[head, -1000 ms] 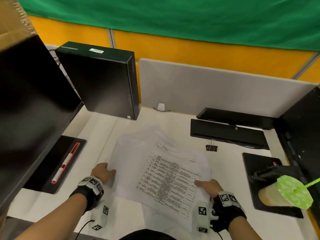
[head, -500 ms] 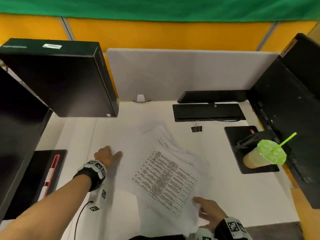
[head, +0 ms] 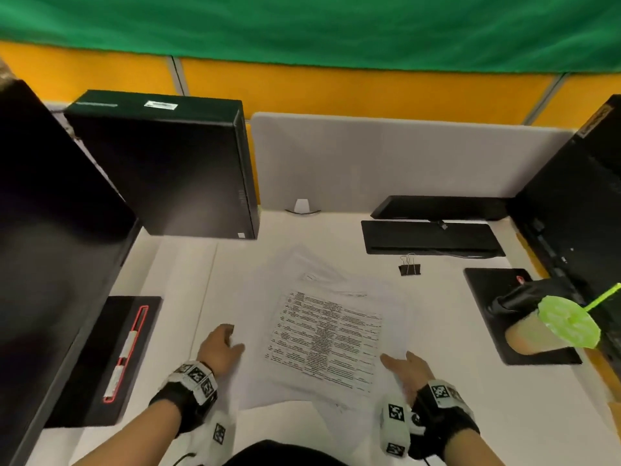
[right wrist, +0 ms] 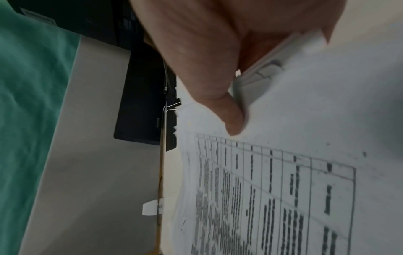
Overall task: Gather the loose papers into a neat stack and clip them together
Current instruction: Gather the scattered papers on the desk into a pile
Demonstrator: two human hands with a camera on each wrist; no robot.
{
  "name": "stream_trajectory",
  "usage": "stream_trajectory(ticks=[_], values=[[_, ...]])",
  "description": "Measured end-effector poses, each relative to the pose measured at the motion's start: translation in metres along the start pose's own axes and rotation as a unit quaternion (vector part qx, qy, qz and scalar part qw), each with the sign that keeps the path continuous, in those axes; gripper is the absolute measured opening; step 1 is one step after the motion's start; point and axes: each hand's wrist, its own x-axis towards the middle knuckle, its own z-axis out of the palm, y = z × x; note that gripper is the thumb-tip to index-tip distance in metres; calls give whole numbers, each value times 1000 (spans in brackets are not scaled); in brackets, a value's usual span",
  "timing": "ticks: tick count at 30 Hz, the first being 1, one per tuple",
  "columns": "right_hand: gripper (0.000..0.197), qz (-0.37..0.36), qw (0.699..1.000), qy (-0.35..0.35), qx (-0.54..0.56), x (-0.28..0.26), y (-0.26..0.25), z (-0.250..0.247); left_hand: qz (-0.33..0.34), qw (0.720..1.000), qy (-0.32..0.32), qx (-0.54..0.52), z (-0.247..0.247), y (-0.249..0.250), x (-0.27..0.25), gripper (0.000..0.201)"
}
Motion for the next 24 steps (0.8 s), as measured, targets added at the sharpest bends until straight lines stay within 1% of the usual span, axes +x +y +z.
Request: stream_trajectory(ticks=[2, 3, 4, 5, 6, 7, 8, 9, 10, 12, 14, 15, 17, 18, 19, 20, 22, 23, 24], values=[[99, -18, 999, -14, -27, 19, 10, -5, -5, 1000, 9, -29, -12, -9, 5, 39], [101, -23, 998, -24, -47, 30, 15, -10, -3, 999, 25, -45, -18, -9, 9, 33], [92, -28, 997, -25, -64, 42, 21, -16, -1, 998, 45, -54, -23, -8, 13, 30], [78, -31, 995, -32, -85, 32, 14, -17, -1, 997, 63, -55, -28, -4, 18, 33], [66, -36, 993, -40, -101, 28, 10, -18, 2, 996, 73, -49, -33, 2, 23, 39], [59, -42, 991, -48, -117, 18, 2, -18, 10, 997, 76, -27, -36, 10, 30, 47], [58, -41, 990, -56, -120, 14, -2, -19, 21, 997, 70, 8, -38, 17, 39, 53], [61, -40, 990, -62, -118, 15, -5, -22, 37, 996, 61, 45, -38, 25, 46, 55], [68, -29, 993, -51, -102, 16, -8, -23, 56, 994, 49, 74, -35, 33, 53, 55], [84, -1, 1000, 0, -26, 26, -6, -30, 88, 990, 22, 111, -24, 47, 62, 58], [91, -6, 999, 44, 31, 30, -5, -36, 105, 985, -22, 133, -10, 58, 69, 66], [94, -7, 998, 48, 30, 34, -3, -41, 110, 985, -40, 131, -4, 62, 72, 71], [100, 9, 999, -22, 34, 38, -1, -47, 105, 987, -53, 110, 2, 68, 73, 75], [91, 17, 997, -62, 38, 36, -1, -47, 97, 989, -53, 95, 3, 68, 70, 75], [75, 17, 996, -85, 8, 26, -5, -43, 86, 992, -52, 79, 2, 70, 66, 77], [67, 18, 994, -105, -19, 28, -4, -43, 67, 994, -61, 63, 1, 69, 62, 82], [84, 18, 991, -120, -51, 28, -2, -44, 44, 992, -101, 59, -3, 63, 55, 98], [87, 18, 992, -107, -63, 27, 1, -44, 49, 989, -117, 73, -4, 58, 52, 104], [85, 9, 994, -90, -59, 32, 6, -45, 60, 985, -129, 96, -7, 54, 49, 106]])
